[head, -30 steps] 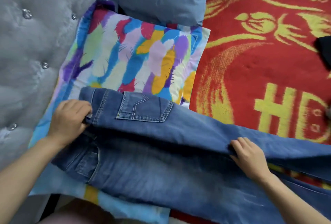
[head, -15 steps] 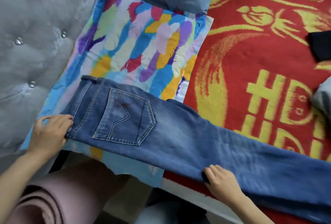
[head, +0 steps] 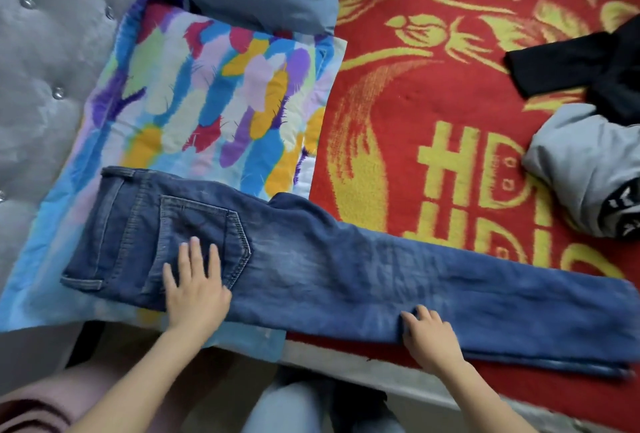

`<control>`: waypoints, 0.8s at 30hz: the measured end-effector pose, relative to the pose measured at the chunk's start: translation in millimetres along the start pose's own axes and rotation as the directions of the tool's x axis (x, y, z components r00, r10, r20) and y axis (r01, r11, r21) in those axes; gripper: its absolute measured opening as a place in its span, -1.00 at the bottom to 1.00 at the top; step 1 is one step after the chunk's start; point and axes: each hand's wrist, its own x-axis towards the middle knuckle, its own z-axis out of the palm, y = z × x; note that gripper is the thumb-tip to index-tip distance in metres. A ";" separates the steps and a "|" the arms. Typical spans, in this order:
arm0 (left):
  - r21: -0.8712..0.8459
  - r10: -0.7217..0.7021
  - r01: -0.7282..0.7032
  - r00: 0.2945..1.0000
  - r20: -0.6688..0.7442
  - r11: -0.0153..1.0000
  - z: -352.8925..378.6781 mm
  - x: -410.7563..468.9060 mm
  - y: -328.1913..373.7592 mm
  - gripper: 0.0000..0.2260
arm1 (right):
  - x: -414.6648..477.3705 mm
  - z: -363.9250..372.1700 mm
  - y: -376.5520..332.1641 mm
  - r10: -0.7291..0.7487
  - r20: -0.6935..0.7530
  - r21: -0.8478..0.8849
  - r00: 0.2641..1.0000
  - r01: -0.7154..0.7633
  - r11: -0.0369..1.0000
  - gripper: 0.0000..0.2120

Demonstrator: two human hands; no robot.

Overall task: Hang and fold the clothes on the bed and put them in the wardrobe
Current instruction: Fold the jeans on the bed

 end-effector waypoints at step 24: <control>0.260 0.426 -0.580 0.776 0.465 0.772 65.3 -45.0 232.8 -0.26 | -20.5 41.4 258.4 0.840 0.233 0.960 0.490 -0.252 -0.120 -0.34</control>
